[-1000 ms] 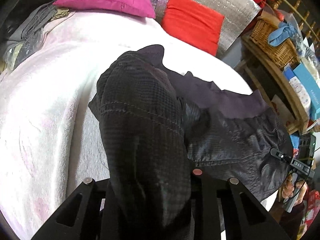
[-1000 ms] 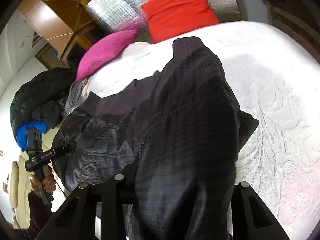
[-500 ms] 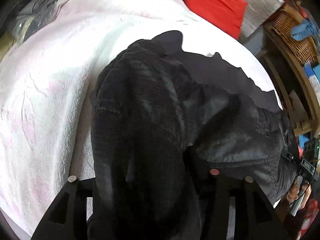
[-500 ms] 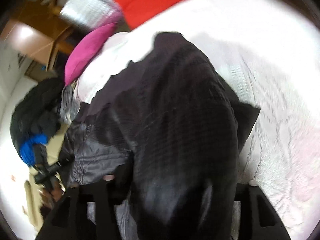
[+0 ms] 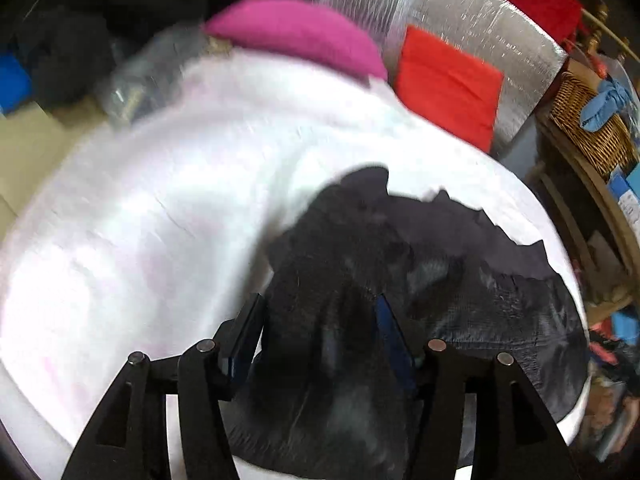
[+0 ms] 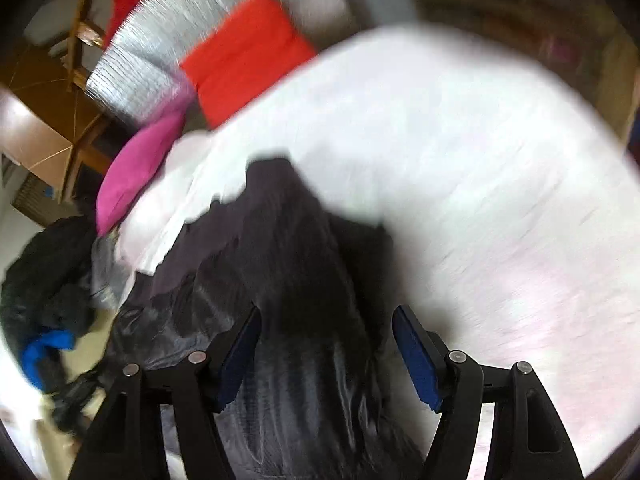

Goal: Fold large clothes
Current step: 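Lower the folded jacket onto the bed and open both grippers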

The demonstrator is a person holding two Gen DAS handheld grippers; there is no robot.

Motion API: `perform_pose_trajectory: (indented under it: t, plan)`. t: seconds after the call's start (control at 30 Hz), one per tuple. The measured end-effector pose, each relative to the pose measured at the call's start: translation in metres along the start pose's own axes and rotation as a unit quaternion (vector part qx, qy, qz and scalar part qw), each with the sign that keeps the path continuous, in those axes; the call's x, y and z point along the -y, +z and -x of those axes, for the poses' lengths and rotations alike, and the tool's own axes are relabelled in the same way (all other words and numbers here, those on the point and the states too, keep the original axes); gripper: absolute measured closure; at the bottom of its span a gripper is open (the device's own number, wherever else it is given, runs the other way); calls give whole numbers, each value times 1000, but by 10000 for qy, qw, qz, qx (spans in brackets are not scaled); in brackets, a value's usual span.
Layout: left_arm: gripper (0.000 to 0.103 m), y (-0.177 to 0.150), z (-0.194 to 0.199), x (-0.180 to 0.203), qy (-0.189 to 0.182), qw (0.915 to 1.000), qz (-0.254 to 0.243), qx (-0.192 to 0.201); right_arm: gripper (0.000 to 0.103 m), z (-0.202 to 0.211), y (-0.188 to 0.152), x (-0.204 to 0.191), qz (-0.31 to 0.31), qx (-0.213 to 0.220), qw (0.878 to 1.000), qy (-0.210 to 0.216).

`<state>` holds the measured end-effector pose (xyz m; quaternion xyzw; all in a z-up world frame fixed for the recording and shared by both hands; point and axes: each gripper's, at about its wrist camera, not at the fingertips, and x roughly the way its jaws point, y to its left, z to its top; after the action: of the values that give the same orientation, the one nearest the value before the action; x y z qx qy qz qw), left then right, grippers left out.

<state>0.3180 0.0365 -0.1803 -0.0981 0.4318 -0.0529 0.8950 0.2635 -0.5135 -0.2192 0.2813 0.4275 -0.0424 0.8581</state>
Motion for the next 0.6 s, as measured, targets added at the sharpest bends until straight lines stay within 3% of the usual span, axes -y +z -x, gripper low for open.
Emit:
perform_pose_trajectory:
  t: [0.1,0.2,0.27,0.37,0.5,0.6]
  plan:
    - [40,-18,27,19,153,9977,-403,518,31,30,-13,-23,632,622,9961,-10]
    - [35,-37,40,39,114,9937,-816,762,31,45,-29,-38,1083,856,9904,71]
    - [34,-48,43,47,165,9918,-995,786,31,46,-42,-52,1368,852,9869,84]
    - [33,-62,31,51,284,9935,-972,519,31,42,-62,-65,1684,708,9832,57]
    - [33,-73,29,29,140,9990,-335,269,31,52,-81,-38,876,450,9932,619]
    - [28,-79,28,4,44,9996,269,124,30,62,-92,-2,-57,365,9915,1251]
